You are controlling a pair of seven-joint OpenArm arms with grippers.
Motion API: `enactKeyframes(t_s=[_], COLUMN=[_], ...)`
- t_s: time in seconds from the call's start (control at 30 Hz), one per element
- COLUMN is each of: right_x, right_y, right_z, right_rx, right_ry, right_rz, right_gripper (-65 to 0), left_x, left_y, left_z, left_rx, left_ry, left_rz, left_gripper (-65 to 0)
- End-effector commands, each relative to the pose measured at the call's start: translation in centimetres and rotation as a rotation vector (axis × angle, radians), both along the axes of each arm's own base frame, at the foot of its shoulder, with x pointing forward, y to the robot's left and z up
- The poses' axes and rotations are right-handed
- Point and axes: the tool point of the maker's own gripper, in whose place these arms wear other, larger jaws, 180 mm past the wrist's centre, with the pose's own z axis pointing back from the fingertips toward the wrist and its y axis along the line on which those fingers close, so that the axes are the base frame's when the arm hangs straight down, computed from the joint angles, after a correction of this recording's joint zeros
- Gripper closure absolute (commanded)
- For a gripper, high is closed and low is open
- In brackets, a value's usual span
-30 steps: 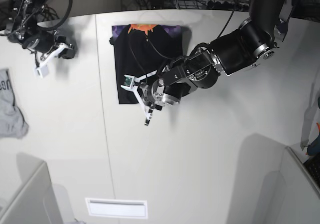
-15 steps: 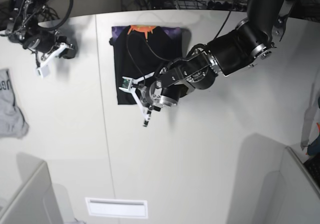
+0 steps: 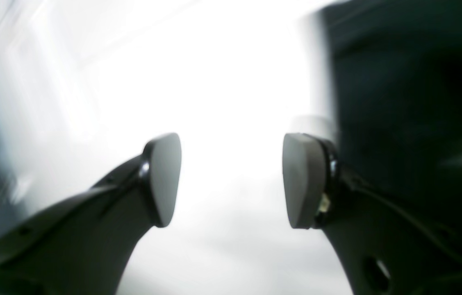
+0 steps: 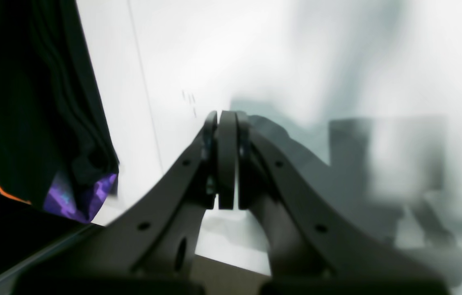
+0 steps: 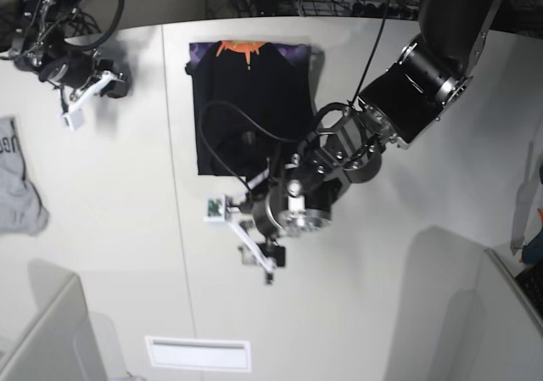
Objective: Fold the T-shirt properly
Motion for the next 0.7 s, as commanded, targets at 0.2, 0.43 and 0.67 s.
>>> enactKeyframes(t_s=[0.2,0.43,0.67], right_x=[1.5,-1.2,-5.8], right_y=[-0.1,-1.0,-1.9], right_z=[6.9,7.3,5.7], right_rx=[-0.175,-0.364,-0.490], right_ry=[-0.277,-0.373,-0.321], right_rz=[0.067,0.174,0.297], right_gripper=[0.0,0.0,0.0], left_x=[-2.2,-12.0,-24.5], left_y=[6.9,14.9,18.4], left_z=[7.3,-3.3,-6.3], left_rx=[-0.347,-0.352,-0.549], left_ry=[-0.116,0.120,0.270], left_rz=[0.260,0.426,0.517], left_gripper=[0.0,0.0,0.0])
